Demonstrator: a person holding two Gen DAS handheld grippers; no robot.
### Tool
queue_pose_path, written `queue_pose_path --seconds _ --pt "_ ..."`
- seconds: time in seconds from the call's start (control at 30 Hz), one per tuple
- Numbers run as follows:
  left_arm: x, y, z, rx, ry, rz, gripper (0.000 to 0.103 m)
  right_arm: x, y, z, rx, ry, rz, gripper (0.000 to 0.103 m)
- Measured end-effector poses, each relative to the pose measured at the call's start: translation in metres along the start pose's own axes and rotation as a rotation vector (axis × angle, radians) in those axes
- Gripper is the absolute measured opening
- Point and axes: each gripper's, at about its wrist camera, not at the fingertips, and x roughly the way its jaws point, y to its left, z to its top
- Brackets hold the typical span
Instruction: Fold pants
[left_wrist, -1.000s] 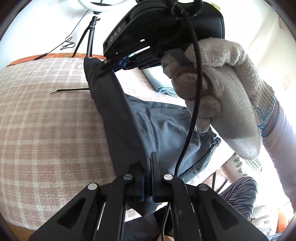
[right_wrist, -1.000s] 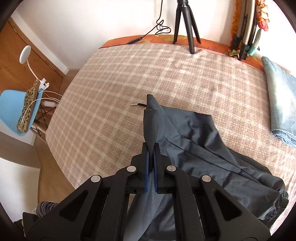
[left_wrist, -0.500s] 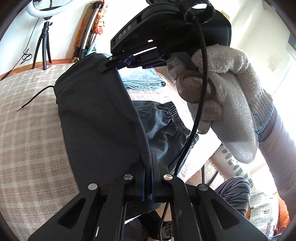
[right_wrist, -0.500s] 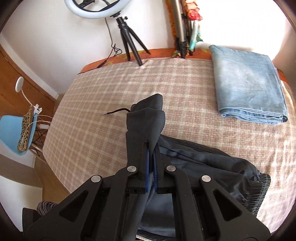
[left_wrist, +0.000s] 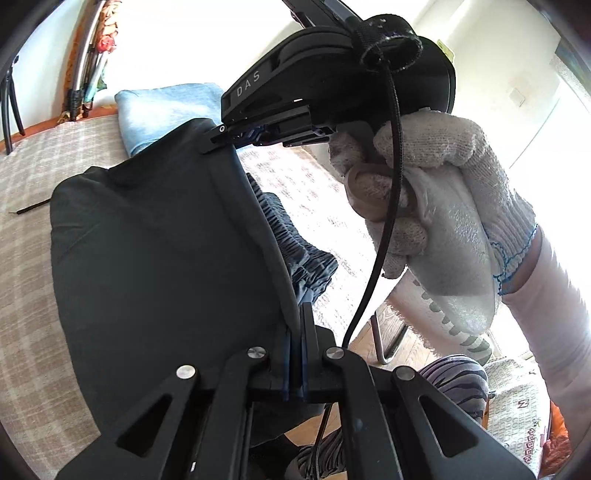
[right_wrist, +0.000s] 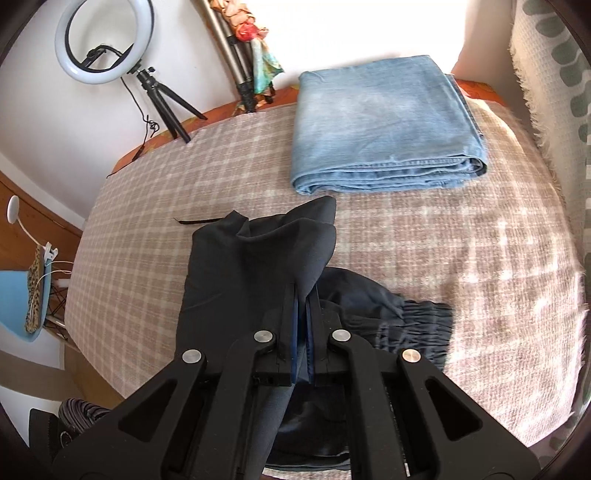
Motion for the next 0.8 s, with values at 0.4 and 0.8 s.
queue_pose_path --seconds 0.4,0.8 --pt "0.057 -0.018 0.014 0.020 0.064 -0.027 0.001 0.018 -0.065 -0.005 0.042 0.019 -0.060 0.004" --pt "0.075 -0.031 0.011 0.102 0.106 0.040 0.001 0.032 -0.086 -0.016 0.061 0.006 -0.058 0.004"
